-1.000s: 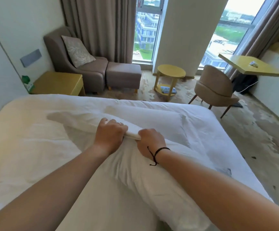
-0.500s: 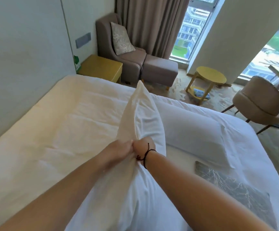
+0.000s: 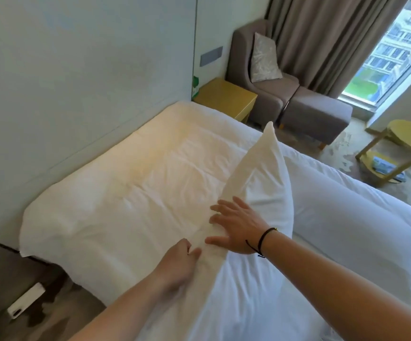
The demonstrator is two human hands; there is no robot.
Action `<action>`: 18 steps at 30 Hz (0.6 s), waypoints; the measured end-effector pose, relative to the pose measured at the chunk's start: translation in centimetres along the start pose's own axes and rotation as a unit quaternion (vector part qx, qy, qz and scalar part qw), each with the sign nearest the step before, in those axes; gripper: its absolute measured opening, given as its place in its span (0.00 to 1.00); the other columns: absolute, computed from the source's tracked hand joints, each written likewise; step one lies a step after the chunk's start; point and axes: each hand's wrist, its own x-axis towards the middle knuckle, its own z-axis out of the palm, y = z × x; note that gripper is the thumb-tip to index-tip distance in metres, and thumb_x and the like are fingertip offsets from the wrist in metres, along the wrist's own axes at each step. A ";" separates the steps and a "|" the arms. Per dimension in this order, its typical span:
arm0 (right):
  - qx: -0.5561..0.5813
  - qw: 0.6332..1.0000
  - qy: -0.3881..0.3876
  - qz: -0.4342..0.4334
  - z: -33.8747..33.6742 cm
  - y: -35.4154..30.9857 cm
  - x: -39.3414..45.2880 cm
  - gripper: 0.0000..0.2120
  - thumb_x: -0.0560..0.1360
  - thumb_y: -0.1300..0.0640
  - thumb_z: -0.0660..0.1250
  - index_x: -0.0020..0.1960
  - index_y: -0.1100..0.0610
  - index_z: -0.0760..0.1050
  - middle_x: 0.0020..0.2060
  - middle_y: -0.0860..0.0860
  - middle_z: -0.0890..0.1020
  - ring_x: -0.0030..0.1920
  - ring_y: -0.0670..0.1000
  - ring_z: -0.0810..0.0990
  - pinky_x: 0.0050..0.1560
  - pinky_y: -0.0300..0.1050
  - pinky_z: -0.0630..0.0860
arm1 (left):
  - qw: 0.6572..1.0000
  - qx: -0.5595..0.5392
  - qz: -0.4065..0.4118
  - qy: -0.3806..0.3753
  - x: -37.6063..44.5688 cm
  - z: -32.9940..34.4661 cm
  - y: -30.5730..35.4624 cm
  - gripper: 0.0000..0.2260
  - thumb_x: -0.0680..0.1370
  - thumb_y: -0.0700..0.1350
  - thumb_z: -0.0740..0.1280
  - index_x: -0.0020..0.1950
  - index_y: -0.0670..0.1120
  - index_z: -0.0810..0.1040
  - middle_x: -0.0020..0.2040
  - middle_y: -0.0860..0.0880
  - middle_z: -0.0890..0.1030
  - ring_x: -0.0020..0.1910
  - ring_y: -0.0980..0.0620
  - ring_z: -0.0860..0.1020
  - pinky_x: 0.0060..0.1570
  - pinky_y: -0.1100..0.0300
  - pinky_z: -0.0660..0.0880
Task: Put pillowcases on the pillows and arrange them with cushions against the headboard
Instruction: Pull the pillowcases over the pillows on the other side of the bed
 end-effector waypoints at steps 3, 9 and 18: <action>0.026 0.999 -0.019 -0.022 1.9 0.9 -0.1 0.41 0.69 0.20 0.39 0.62 0.44 0.74 0.62 0.46 0.78 0.70 0.48 0.67 0.76 0.53 0.43 | 0.996 -0.023 -0.055 0.064 -1.3 2.1 -0.3 0.08 0.79 0.52 0.63 0.52 0.50 0.69 0.48 0.49 0.79 0.48 0.49 0.77 0.45 0.55 0.72; 0.058 0.994 0.021 -0.092 5.1 3.5 -0.7 0.38 0.67 0.18 0.47 0.66 0.41 0.66 0.62 0.44 0.76 0.66 0.49 0.71 0.76 0.53 0.51 | 0.970 0.161 -0.047 0.178 -4.5 4.0 -0.9 0.25 0.76 0.69 0.50 0.66 0.56 0.64 0.59 0.50 0.77 0.59 0.46 0.75 0.54 0.50 0.73; 0.044 0.994 0.040 -0.095 7.8 4.0 0.3 0.48 0.59 0.13 0.49 0.63 0.45 0.71 0.57 0.43 0.77 0.63 0.49 0.73 0.75 0.50 0.53 | 0.907 0.337 -0.108 0.228 -7.2 3.9 -3.3 0.45 0.61 0.84 0.43 0.60 0.54 0.73 0.53 0.53 0.80 0.53 0.49 0.79 0.50 0.52 0.73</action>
